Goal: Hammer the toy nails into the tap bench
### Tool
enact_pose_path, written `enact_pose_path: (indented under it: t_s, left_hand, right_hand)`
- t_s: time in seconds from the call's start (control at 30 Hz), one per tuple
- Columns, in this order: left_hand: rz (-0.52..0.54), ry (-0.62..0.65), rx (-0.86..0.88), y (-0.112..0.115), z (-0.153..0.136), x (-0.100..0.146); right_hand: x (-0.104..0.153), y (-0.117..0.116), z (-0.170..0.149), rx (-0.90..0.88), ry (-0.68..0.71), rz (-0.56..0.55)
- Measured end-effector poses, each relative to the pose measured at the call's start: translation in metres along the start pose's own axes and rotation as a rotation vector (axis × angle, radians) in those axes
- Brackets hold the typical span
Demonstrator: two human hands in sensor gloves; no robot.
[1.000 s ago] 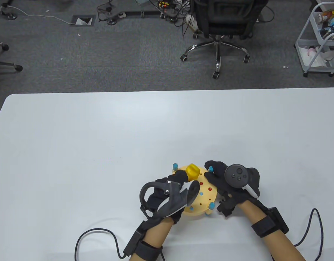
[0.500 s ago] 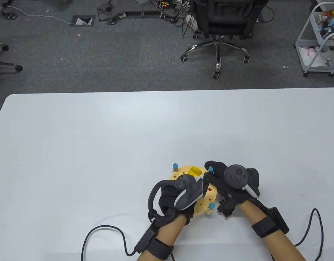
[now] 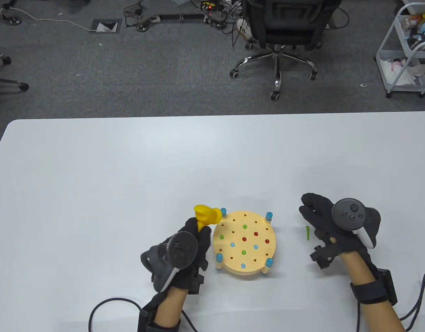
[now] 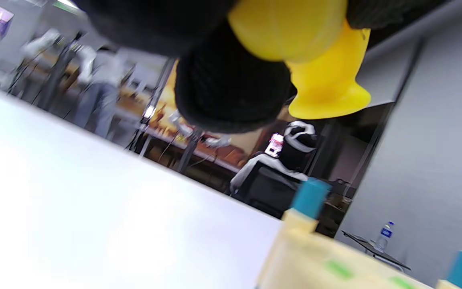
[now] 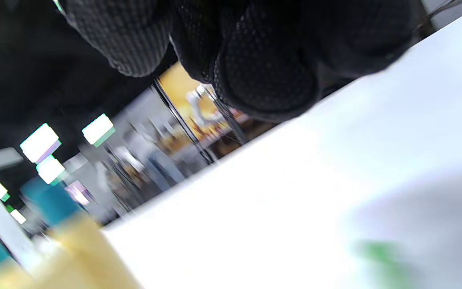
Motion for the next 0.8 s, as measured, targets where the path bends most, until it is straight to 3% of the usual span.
enact_pose_path:
  t_s: [0.07,0.13,0.23,0.3,0.33,0.4,0.53,0.8]
  left_hand:
    - [-0.092,-0.037,0.062,0.006,-0.019,-0.007]
    - [-0.063,-0.068,0.134,0.003,-0.029,-0.01]
    - [-0.06,-0.055,0.122,0.002,-0.028,-0.008]
    - [-0.055,-0.034,0.103,0.002,-0.023,-0.005]
    - [-0.057,-0.026,0.096,0.002,-0.021,-0.005]
    - [-0.053,-0.006,0.095,0.001,-0.017,-0.003]
    - [-0.057,-0.006,0.122,0.0,-0.018,-0.002]
    - [-0.069,-0.001,0.137,0.001,-0.018,-0.002]
  right_hand:
    - [0.005,-0.012,-0.009,0.158,-0.027,0.034]
    - [0.009,-0.03,-0.012,0.354,-0.063,0.075]
    - [0.009,-0.055,0.003,0.466,-0.013,0.061]
    - [0.009,-0.072,0.013,0.568,0.011,0.185]
    - [0.011,-0.072,0.017,0.615,0.011,0.164]
    - [0.013,-0.077,0.03,0.58,0.105,0.153]
    - [0.017,-0.082,0.034,0.647,0.169,0.182]
    - [0.015,-0.086,0.03,0.706,0.143,0.213]
Point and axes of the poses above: the tracker on the back of each hand, its own z axis roughly to the thumb side, its own x axis roughly from the fingertips to the wrist, y = z × x, the point moved 4 cm from there along -x, roughly from the wrist to the fingertips, and after that the axes turned 1 degree about -z, right-handed, at the moved point
